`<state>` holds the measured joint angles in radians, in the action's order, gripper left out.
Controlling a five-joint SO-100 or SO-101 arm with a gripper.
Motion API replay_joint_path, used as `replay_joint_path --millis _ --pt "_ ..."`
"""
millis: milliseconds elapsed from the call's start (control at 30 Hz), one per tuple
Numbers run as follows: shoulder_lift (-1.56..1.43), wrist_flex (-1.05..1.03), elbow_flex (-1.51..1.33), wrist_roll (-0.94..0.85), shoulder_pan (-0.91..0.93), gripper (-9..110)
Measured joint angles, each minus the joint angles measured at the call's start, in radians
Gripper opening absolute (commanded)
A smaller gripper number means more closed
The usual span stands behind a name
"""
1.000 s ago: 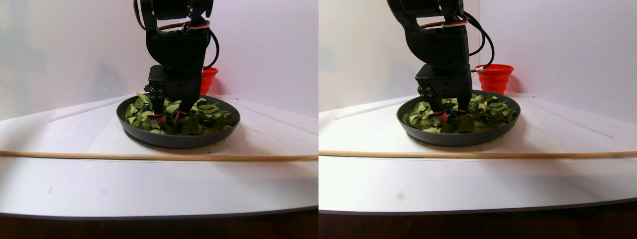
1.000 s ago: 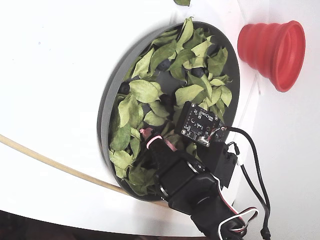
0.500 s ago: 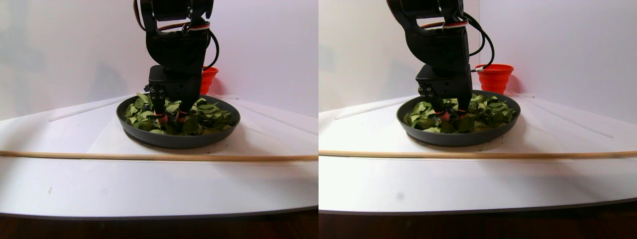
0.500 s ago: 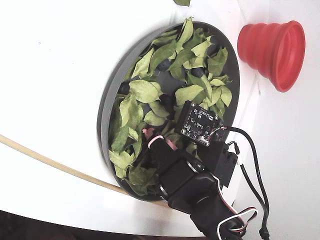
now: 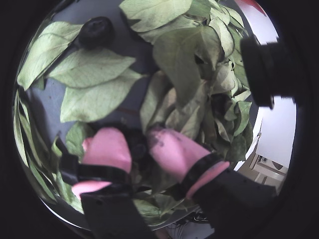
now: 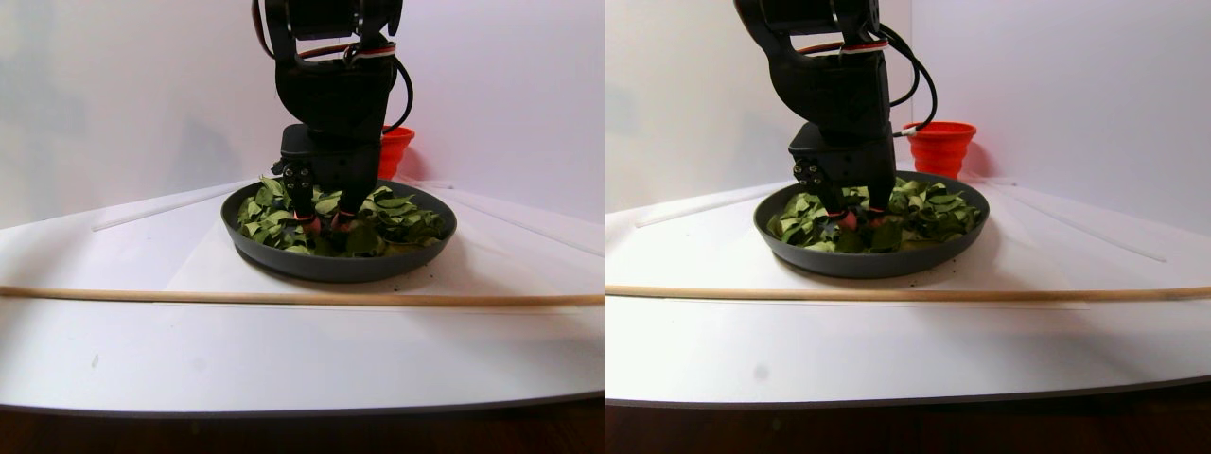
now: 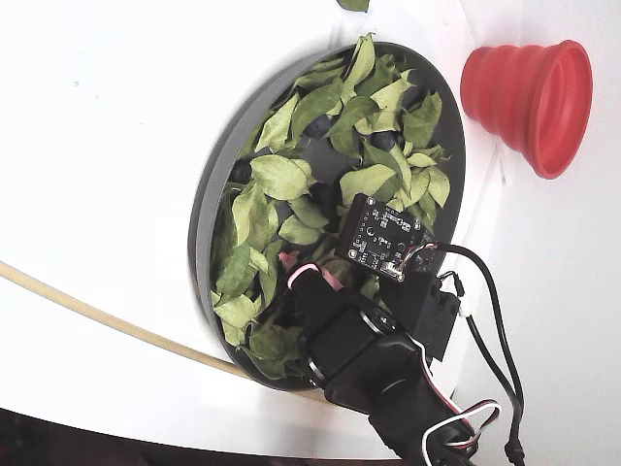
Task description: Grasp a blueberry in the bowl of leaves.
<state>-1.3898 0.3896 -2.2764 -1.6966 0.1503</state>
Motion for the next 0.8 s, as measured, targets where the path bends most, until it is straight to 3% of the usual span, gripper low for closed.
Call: replay_joint_path --millis 800 --pt "-0.083 -0.067 0.0 -0.011 -0.015 9"
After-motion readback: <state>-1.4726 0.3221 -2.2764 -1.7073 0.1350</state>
